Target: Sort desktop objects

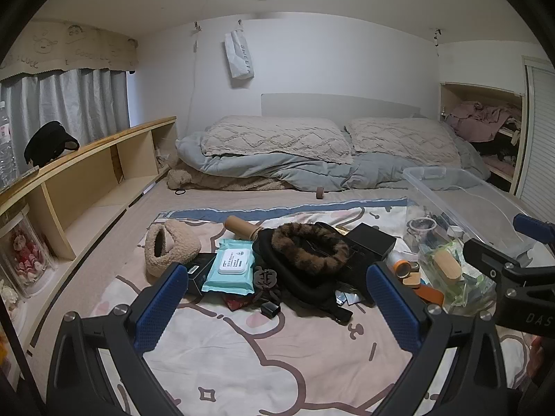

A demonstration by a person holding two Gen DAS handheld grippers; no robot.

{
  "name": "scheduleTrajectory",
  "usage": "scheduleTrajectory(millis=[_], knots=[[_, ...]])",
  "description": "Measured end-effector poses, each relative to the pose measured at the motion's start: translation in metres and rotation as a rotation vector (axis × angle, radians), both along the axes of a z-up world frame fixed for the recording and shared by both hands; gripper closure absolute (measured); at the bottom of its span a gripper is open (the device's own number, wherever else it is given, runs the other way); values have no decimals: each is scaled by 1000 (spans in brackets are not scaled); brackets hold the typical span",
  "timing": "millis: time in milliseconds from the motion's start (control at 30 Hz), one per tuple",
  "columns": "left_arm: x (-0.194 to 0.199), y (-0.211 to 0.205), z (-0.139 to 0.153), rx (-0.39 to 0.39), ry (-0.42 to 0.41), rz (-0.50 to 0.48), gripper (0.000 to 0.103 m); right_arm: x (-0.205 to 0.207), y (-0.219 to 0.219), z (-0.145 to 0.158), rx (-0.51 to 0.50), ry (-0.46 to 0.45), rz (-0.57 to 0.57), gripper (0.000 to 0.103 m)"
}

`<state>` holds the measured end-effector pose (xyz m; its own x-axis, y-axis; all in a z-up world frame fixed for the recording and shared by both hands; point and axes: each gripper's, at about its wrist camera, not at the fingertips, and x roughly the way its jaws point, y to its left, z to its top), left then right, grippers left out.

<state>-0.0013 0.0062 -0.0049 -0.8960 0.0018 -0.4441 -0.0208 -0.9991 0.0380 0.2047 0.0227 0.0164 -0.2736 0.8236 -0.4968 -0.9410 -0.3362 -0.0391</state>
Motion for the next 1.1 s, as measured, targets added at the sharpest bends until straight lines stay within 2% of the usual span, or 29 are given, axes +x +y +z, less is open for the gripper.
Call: scheduleTrajectory(millis=[1100], knots=[[0, 0, 0, 3, -2, -11, 0, 0, 0, -1, -1, 0, -11, 0]])
